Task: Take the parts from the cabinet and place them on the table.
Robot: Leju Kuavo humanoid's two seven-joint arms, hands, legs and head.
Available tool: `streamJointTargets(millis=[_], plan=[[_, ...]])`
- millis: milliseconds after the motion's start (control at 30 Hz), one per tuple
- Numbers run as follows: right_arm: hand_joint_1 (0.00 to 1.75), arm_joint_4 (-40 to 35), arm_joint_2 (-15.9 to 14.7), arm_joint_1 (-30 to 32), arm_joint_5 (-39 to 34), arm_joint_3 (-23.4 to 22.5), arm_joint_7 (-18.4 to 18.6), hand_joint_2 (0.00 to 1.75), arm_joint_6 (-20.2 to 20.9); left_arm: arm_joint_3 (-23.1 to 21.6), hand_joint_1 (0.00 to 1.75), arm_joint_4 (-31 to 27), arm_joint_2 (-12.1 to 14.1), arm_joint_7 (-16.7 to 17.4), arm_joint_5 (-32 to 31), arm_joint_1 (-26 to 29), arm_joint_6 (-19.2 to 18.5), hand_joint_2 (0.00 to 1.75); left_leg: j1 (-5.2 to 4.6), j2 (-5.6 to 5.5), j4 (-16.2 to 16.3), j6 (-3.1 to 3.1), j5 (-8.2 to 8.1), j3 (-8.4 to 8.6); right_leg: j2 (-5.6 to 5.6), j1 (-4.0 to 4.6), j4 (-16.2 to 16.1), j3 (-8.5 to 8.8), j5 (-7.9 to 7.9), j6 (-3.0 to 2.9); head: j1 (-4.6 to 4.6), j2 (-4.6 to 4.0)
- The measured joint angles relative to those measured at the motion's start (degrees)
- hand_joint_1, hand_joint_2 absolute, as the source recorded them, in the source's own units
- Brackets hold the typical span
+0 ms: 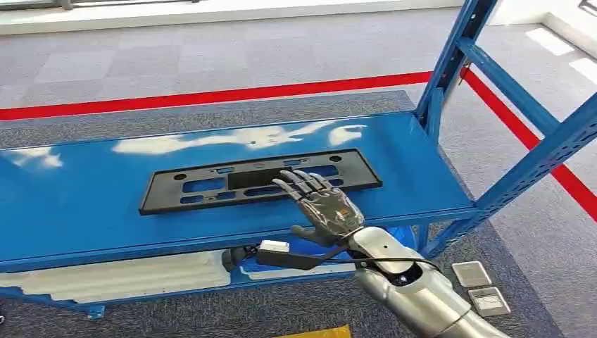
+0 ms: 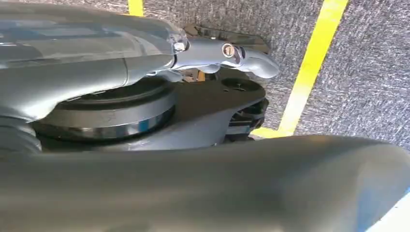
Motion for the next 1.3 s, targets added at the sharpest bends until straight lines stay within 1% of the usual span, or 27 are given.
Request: streamJointTargets(millis=[433,667,900,1133,1300], plan=[[0.00,6.0,1.1,-2.6,2.2,0.3,1.2,1.75,-0.1,-0.9,0.00,0.0,0.1,-0.1,-1.1,0.0,-0.6,0.00,0.00,0.00,0.0,0.00,0.00,0.01,0.01,0.00,0.0,0.00,0.00,0.00,0.00,0.02],[0.00,11.7,1.9,-4.7,3.3,-2.7,1.2,1.75,-1.0,-1.6,0.00,0.0,0.1,-0.1,-1.9,-0.1,-0.7,0.00,0.00,0.00,0.0,0.00,0.00,0.01,0.01,0.00,0.0,0.00,0.01,0.00,0.00,0.02],[0.00,16.5,2.6,-6.4,3.9,-5.6,1.1,1.75,-1.1,-1.7,0.00,0.0,0.1,-0.1,-2.1,-0.2,-0.7,0.00,0.00,0.00,0.0,0.00,0.00,0.01,0.00,0.00,0.0,0.00,0.02,0.00,0.00,0.00],[0.00,20.6,3.5,-8.2,3.6,-7.8,-0.6,1.75,-1.6,-1.9,0.00,0.0,0.1,-0.1,-2.4,-0.2,-0.8,0.00,0.00,0.00,0.0,0.00,0.00,0.06,0.01,0.00,0.0,0.03,0.02,-0.01,0.00,0.02],[0.00,23.0,3.8,-9.6,3.6,-8.8,-0.8,1.75,-1.9,-2.5,0.00,0.0,0.1,-0.1,-2.9,-0.2,-0.8,0.00,0.00,0.00,0.0,0.00,0.00,0.13,0.01,0.00,0.0,0.13,0.02,-0.01,0.00,0.02]])
